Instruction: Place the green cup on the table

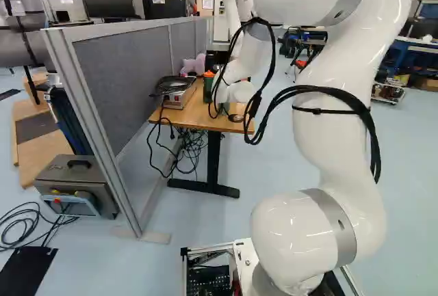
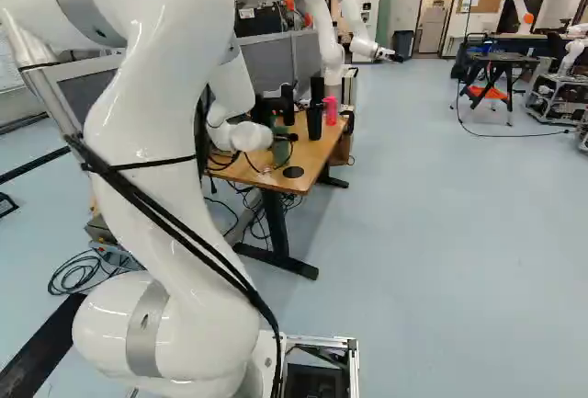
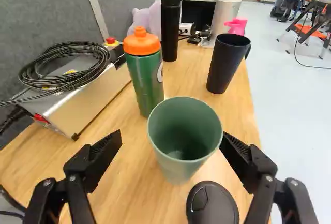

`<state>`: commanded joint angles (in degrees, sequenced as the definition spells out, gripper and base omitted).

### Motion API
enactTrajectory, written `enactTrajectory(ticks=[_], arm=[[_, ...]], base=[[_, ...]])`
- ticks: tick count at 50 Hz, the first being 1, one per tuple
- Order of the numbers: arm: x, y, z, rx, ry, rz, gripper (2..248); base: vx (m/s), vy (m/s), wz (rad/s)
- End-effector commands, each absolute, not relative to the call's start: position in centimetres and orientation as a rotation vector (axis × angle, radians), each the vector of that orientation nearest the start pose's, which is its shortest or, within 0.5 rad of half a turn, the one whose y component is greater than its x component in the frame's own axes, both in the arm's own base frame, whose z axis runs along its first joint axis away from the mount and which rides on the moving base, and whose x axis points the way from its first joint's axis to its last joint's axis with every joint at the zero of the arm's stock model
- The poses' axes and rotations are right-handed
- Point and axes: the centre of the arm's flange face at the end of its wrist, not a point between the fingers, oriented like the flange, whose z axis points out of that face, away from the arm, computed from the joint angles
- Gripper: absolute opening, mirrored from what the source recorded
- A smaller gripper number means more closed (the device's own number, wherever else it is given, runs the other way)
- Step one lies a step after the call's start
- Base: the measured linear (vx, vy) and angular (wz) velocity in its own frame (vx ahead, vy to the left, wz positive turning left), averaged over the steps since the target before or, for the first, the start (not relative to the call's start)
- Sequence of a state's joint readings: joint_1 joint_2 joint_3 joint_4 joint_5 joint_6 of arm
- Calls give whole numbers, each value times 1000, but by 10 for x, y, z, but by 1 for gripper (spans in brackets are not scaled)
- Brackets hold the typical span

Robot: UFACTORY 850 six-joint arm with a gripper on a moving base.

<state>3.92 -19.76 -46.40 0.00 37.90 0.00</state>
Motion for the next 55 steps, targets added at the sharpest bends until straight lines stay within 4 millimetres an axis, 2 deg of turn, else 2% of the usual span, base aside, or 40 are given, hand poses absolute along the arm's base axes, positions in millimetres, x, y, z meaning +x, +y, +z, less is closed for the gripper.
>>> enactTrajectory(ticks=[20, 55], arm=[[493, 37, 402, -2603, -97, -1683, 247], [426, 35, 406, -2608, -108, -1666, 247]], base=[[0, 0, 0], [0, 0, 0]])
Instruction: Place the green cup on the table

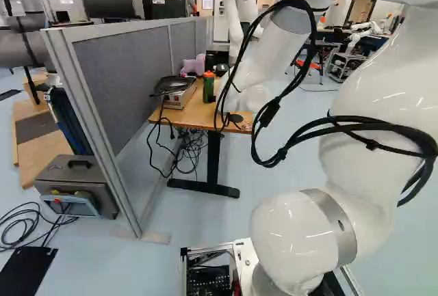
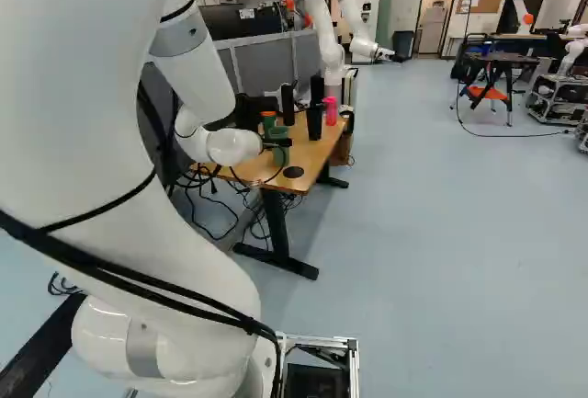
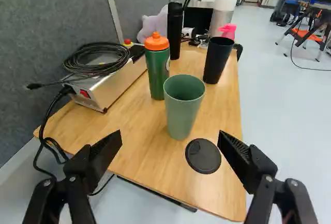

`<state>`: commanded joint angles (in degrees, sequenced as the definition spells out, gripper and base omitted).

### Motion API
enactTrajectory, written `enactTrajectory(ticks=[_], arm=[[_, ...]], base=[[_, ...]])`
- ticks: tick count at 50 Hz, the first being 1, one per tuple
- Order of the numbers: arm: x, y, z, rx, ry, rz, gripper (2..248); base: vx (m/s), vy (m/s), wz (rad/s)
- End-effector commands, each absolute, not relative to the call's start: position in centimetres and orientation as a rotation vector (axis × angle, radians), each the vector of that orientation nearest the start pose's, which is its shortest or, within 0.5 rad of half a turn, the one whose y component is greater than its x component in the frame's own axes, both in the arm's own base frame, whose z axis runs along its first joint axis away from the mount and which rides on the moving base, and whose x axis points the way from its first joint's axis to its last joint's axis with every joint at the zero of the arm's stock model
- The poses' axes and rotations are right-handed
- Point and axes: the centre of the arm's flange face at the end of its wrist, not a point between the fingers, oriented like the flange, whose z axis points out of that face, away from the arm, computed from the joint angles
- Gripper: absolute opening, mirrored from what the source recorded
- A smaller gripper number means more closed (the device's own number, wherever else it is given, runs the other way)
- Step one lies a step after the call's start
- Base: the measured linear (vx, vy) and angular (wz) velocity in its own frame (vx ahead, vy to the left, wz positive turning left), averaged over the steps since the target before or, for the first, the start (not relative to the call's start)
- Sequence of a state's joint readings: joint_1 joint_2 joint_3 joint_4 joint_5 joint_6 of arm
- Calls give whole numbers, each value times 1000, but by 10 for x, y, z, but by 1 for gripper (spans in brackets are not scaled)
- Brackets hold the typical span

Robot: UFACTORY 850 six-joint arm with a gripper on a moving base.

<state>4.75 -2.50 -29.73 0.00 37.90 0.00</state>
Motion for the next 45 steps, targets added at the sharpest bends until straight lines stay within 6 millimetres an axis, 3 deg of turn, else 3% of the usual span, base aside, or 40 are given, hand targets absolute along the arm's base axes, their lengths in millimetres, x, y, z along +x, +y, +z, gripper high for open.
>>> enactTrajectory(ticks=[23, 45], arm=[[414, 32, 404, -2605, -100, -1678, 247], [384, 23, 398, -2595, -78, -1709, 247]], base=[[0, 0, 0], [0, 0, 0]])
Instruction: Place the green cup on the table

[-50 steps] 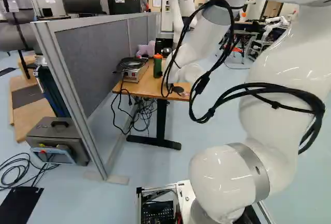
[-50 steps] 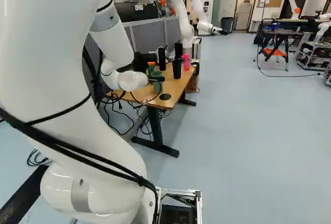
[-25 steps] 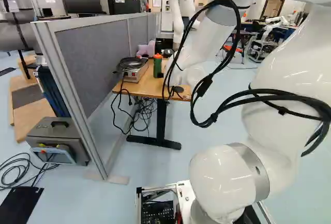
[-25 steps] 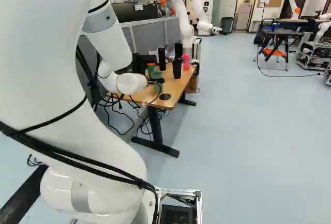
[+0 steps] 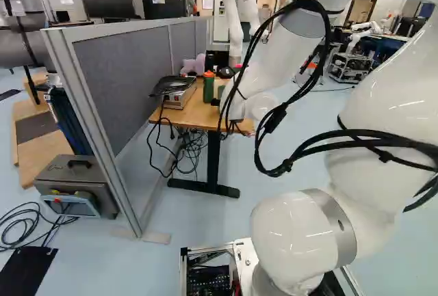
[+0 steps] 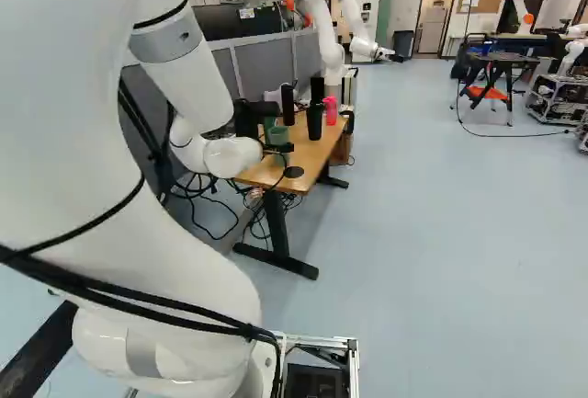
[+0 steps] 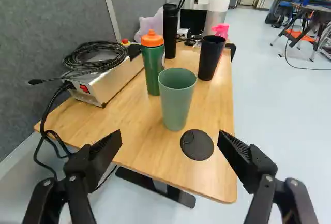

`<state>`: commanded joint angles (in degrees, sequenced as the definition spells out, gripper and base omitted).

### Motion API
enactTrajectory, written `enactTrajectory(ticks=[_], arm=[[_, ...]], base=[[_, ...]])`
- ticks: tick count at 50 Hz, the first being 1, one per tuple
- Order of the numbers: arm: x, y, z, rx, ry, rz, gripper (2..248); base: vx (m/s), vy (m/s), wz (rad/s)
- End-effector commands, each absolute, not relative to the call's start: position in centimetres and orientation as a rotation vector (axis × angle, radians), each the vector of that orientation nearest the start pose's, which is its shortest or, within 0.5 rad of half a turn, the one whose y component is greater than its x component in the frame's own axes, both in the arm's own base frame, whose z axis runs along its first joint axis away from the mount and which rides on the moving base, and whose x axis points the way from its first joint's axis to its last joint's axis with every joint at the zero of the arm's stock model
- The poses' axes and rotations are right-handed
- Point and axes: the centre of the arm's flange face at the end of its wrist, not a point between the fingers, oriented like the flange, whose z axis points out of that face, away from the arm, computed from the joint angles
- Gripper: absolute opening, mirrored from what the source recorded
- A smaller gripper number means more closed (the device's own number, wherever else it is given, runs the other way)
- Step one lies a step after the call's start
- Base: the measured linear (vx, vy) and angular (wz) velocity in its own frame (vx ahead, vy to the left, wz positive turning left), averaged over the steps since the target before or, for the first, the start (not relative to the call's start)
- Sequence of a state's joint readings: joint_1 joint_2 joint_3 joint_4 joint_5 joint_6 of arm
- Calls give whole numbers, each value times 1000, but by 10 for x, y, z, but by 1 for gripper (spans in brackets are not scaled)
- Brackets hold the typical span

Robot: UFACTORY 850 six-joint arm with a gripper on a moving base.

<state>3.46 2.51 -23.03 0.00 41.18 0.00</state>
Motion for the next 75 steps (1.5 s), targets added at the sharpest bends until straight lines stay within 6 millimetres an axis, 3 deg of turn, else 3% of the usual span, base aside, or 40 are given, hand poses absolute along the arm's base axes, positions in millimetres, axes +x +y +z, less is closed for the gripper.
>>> enactTrajectory(ticks=[40, 61, 75], arm=[[300, 5, 376, -2568, -20, -1794, 247], [276, 1, 368, -2560, -4, -1818, 247], [271, 0, 366, -2558, 0, -1824, 247]], base=[[0, 0, 0], [0, 0, 0], [0, 0, 0]])
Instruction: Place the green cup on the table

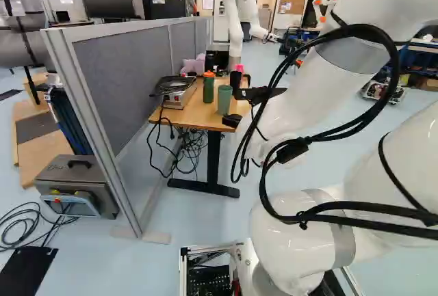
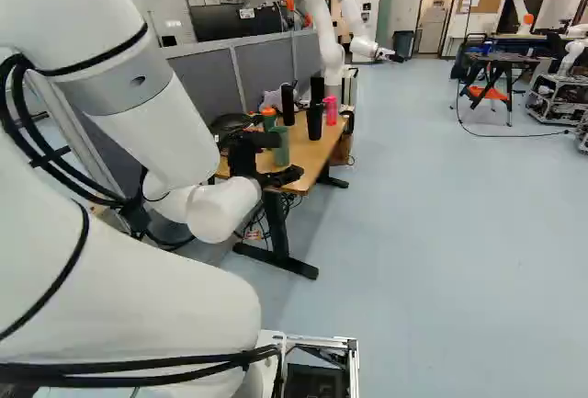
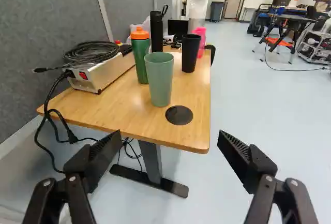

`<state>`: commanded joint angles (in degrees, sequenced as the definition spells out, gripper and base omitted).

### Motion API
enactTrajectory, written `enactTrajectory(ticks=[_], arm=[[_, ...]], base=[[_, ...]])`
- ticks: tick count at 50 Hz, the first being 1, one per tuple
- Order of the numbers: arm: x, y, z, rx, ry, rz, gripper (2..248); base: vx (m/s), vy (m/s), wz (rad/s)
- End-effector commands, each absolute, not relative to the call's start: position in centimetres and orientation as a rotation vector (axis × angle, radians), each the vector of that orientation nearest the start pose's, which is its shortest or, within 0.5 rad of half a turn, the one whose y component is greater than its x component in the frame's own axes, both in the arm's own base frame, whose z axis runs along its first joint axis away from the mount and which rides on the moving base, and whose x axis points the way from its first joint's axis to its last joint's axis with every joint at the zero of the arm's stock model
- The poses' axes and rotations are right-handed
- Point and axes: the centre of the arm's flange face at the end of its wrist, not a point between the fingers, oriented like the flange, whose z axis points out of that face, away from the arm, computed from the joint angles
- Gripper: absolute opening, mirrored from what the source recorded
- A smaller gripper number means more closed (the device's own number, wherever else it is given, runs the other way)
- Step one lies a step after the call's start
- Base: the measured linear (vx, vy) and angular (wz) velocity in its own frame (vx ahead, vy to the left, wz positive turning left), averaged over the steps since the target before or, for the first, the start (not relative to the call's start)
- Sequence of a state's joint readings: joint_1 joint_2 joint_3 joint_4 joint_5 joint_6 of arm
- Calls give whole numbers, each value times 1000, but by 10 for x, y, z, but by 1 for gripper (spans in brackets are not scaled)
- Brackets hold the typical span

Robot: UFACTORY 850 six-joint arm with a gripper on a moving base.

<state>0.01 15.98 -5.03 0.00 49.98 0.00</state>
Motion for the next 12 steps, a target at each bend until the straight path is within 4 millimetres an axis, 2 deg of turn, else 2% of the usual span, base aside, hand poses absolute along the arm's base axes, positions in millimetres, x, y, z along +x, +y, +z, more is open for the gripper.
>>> enactTrajectory(ticks=[12], arm=[[270, 0, 366, -2558, 0, -1824, 247]], base=[[0, 0, 0]])
